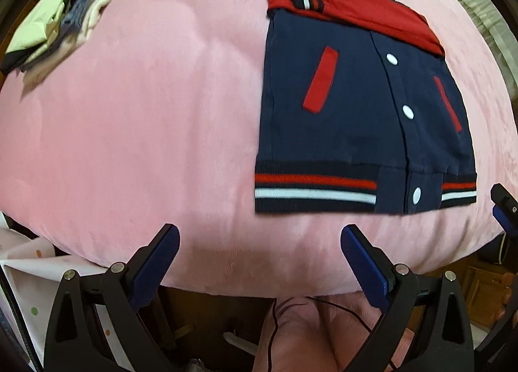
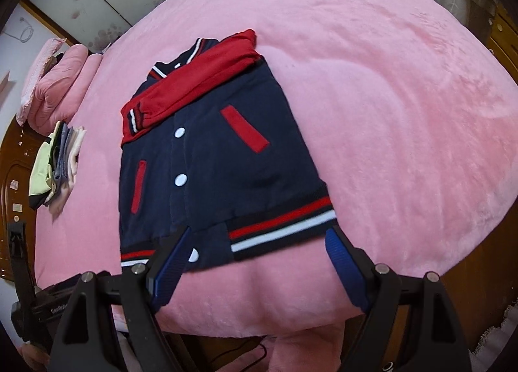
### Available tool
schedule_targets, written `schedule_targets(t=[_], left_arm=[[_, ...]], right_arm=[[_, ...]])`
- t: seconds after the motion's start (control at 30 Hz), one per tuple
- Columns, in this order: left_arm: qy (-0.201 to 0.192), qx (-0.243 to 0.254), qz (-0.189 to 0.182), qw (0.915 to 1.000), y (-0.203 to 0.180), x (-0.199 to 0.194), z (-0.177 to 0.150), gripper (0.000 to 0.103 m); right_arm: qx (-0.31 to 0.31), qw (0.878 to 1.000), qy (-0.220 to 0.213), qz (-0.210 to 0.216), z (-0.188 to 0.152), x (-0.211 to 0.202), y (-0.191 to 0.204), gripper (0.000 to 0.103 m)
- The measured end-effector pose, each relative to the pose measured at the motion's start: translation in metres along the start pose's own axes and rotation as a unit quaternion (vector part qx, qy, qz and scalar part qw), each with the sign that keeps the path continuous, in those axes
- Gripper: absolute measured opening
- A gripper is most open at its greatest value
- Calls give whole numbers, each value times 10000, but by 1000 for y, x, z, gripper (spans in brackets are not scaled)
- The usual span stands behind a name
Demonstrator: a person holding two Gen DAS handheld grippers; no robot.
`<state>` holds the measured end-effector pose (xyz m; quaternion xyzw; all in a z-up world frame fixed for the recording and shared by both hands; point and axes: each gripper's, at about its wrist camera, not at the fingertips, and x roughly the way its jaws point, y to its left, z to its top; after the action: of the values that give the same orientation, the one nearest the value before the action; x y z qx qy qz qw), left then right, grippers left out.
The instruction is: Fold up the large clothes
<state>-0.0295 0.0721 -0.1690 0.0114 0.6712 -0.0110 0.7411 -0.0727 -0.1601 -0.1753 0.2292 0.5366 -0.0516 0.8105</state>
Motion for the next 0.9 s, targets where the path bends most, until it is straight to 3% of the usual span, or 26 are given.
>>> schedule_targets(t=[0.2, 0.37, 0.43, 0.73, 0.9], left_arm=[[40, -250, -521, 9983, 14, 17, -3, 99], [126, -308, -1077, 9936, 20, 38, 1, 99], [207, -412, -1320, 9902, 24, 48, 5, 99], [449, -1198, -1796, 9754, 39, 81, 14, 99], [466, -1345, -1919, 9710, 41, 86, 21, 98]], right_arm=[[47, 9995, 306, -17, -7, 19, -15, 82], [228, 9984, 524, 57, -10, 38, -31, 68], [285, 9978, 604, 42, -8, 47, -37, 67], [798, 9935, 784, 191, 10, 67, -47, 67], [1242, 9873, 938, 321, 16, 73, -54, 69]])
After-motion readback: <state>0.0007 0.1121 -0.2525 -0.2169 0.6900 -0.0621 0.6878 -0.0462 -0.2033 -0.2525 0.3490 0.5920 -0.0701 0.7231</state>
